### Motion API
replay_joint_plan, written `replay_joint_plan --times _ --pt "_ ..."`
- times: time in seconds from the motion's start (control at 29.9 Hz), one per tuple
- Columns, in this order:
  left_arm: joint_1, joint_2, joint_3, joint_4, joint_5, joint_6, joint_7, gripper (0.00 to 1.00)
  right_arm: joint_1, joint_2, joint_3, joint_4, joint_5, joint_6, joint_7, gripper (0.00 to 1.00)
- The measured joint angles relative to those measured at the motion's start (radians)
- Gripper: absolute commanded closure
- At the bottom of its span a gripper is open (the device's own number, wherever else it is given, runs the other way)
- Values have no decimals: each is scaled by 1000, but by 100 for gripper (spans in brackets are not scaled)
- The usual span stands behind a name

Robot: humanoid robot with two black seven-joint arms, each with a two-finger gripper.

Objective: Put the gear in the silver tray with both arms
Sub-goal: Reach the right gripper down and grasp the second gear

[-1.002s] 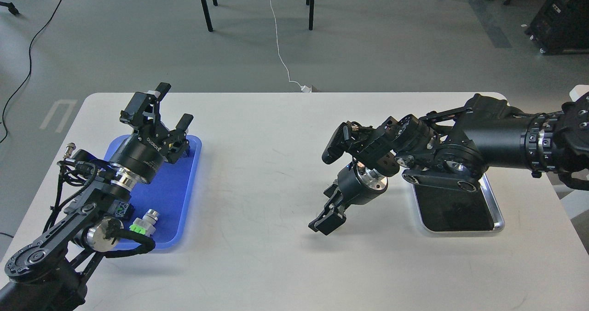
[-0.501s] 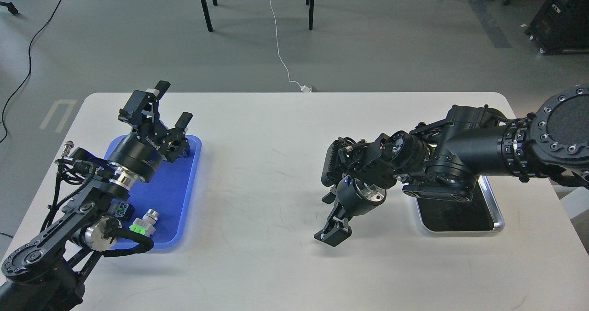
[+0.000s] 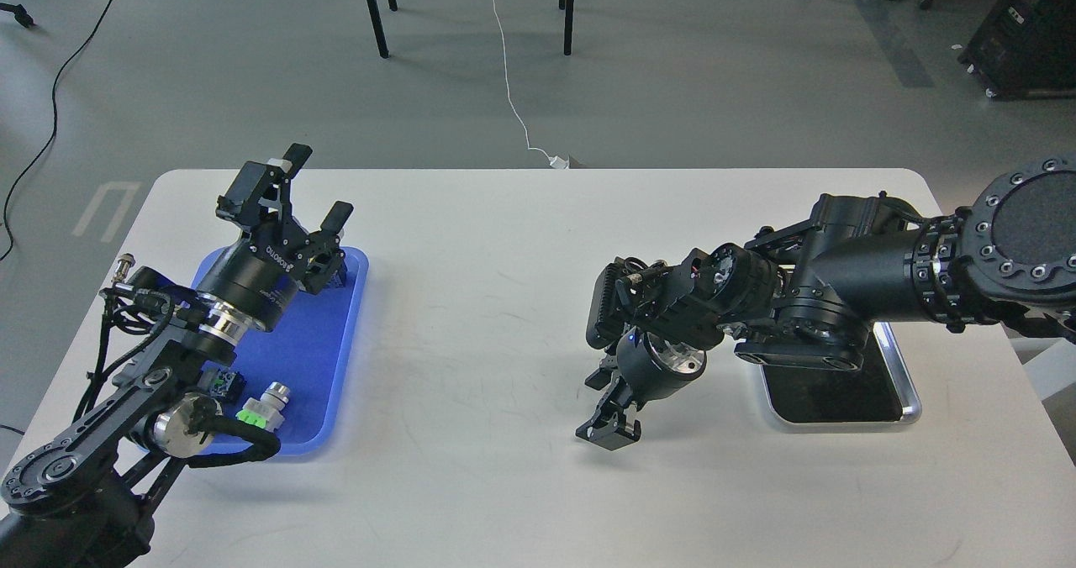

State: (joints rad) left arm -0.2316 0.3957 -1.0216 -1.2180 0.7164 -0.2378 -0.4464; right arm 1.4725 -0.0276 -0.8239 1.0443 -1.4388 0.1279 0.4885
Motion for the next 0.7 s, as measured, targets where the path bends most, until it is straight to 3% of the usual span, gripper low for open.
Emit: replay_joint_plan --times 0.2,0.33,0.5,0.7 --pt "0 2 0 0 0 -1 0 2 15 0 -31 0 -1 5 0 36" --pt "0 1 0 0 0 -1 0 2 25 -3 -43 2 -2 7 0 45" --pt "0 0 -1 0 0 -2 -1 2 27 -3 -44 7 0 7 0 46" --pt "0 0 -2 0 0 -3 -1 2 27 -1 -44 11 4 5 0 66"
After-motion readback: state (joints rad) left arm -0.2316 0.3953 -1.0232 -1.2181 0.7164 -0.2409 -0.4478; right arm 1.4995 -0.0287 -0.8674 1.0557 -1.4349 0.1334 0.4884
